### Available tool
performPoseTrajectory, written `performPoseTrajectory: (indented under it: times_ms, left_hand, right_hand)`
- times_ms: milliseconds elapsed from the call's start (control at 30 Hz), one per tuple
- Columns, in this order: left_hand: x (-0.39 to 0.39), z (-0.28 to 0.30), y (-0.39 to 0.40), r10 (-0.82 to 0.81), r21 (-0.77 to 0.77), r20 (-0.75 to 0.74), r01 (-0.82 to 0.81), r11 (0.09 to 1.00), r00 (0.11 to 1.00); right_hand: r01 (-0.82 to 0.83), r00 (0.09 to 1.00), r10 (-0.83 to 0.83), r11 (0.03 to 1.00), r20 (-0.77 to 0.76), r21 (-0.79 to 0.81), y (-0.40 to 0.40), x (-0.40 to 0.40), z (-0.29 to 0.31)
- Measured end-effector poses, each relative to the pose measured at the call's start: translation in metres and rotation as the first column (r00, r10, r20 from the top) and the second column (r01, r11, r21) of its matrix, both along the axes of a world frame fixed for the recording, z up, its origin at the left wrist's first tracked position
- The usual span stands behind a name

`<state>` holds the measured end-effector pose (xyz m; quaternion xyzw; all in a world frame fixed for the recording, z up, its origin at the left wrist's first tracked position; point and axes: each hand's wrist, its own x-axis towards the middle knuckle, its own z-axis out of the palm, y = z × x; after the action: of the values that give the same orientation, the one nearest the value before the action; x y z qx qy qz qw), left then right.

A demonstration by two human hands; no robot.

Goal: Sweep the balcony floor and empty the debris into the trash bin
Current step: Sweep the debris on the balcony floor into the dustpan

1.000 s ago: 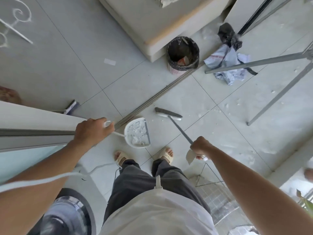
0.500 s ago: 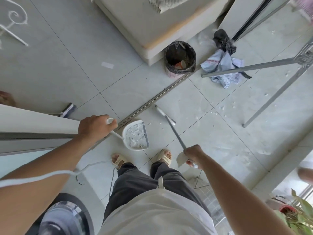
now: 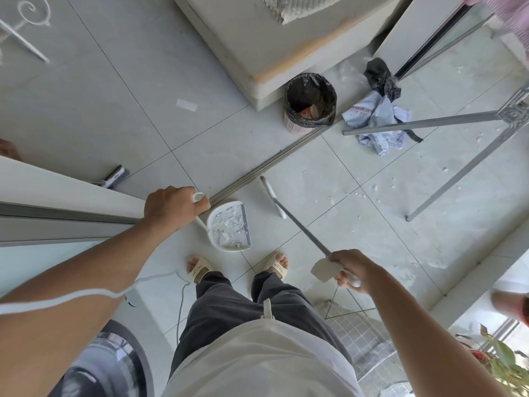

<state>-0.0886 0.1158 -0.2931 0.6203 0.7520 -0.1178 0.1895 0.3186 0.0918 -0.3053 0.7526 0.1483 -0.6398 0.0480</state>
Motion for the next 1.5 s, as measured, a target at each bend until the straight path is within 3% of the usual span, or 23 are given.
performPoseTrajectory:
  times_ms: [100,200,400,533,700,833,967,1200,1367,1433,1500]
  left_hand:
    - [0.002,0.000,-0.001,-0.001,-0.010,-0.008,0.000,1.000,1.000]
    - [0.001,-0.001,-0.003,-0.005,-0.016,-0.013,0.004,1.000,1.000]
    - [-0.011,0.005,-0.014,-0.006,-0.033,-0.033,0.005,0.999,0.999]
    - [-0.017,0.010,-0.033,0.000,-0.027,-0.096,-0.003,1.000,0.995]
    - [-0.038,0.019,-0.059,0.002,0.099,-0.182,0.017,0.995,0.983]
    - [-0.048,0.016,-0.063,-0.009,0.095,-0.187,0.027,0.995,0.982]
    - [-0.051,0.003,-0.071,-0.040,0.078,-0.163,0.053,0.995,0.986]
    - [-0.079,0.001,-0.081,0.044,-0.091,0.031,-0.041,0.995,0.999]
    - [-0.094,-0.003,-0.089,0.020,-0.089,0.136,-0.008,0.996,0.990]
    - [-0.095,-0.003,-0.091,0.019,-0.072,0.151,-0.008,0.997,0.988]
    - [-0.099,-0.001,-0.092,0.011,-0.056,0.164,-0.002,0.998,0.986]
  right_hand:
    - [0.032,0.999,-0.032,0.996,-0.004,-0.079,-0.011,-0.031,-0.015]
    - [0.112,0.983,-0.135,0.978,-0.127,-0.177,-0.013,-0.038,-0.014]
    - [0.373,0.860,-0.423,0.903,-0.284,-0.213,-0.013,0.032,0.008]
    - [0.359,0.902,-0.374,0.927,-0.217,-0.106,-0.020,0.060,0.008]
    - [0.215,0.977,-0.214,0.974,-0.013,0.070,-0.011,0.054,-0.006]
    - [0.109,0.985,-0.125,0.984,0.117,0.140,-0.014,0.045,-0.007]
    - [0.116,0.977,-0.143,0.979,0.160,0.166,-0.031,0.023,-0.006]
    - [0.134,0.983,-0.142,0.988,0.120,0.075,-0.098,-0.090,-0.024]
    - [0.045,0.998,-0.045,0.999,0.046,-0.010,-0.139,-0.152,-0.028]
    - [0.078,0.997,-0.078,0.996,-0.015,-0.042,-0.137,-0.140,-0.015]
    - [0.222,0.970,-0.227,0.973,-0.084,-0.063,-0.137,-0.120,0.001]
